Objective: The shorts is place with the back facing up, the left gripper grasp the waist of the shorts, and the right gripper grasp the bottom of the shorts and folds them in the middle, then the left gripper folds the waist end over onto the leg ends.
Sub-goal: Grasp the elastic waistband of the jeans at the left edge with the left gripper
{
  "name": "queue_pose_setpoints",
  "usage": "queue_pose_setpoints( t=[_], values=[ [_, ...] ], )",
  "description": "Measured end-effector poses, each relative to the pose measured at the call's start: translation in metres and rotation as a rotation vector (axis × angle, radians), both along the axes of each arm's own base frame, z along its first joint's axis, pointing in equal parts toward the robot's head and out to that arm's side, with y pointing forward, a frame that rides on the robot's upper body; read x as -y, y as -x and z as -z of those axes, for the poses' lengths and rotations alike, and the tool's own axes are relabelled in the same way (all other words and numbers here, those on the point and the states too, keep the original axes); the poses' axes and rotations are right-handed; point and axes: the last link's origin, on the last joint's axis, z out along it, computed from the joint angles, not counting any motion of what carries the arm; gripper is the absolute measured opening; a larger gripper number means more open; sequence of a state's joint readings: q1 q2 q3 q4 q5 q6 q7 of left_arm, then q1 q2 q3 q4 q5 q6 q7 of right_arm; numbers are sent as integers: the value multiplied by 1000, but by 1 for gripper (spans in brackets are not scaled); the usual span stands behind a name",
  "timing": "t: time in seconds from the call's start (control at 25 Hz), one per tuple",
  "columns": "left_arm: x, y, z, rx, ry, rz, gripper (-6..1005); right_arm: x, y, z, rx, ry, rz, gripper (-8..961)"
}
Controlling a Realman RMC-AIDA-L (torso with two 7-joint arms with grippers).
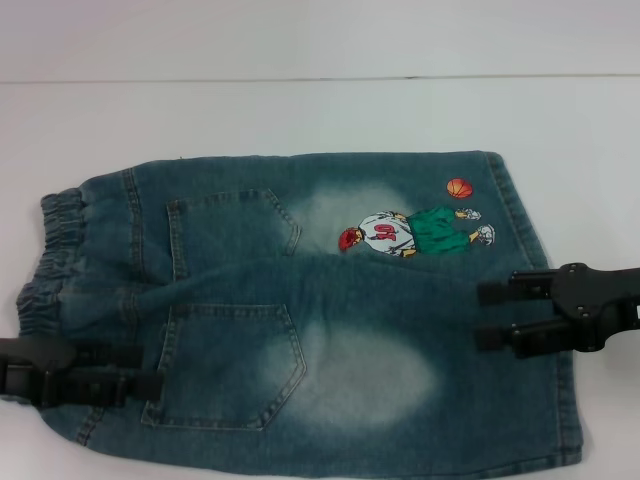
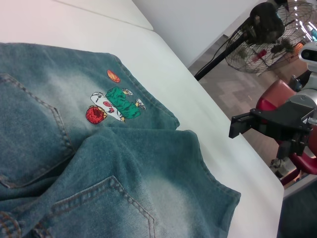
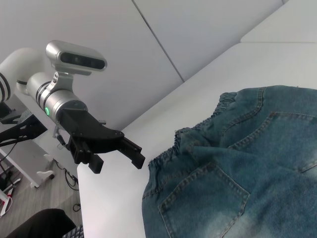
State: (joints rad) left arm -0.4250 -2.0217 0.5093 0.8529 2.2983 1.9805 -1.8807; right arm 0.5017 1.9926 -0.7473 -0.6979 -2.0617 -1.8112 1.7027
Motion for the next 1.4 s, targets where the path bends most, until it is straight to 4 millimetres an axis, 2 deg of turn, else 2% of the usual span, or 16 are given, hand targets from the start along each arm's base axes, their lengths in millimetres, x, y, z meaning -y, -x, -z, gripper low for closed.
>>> queue_pose_setpoints(
  t=[0.52,0.76,1.0,1.4],
  values=[
    [-1,-1,-2,7,11,-35,877,-1,0,0,2,-3,0,898],
    [-12,-5,-27,-48,67,-227,865,-2,0,1,1,-6,-1,898],
    [-27,4,-53,-175,81,-491,853,-3,1,2,3,-8,-9,898],
    [-36,27,-54,-369,59,-667,832,-7,4,5,18,-23,-37,898]
  ],
)
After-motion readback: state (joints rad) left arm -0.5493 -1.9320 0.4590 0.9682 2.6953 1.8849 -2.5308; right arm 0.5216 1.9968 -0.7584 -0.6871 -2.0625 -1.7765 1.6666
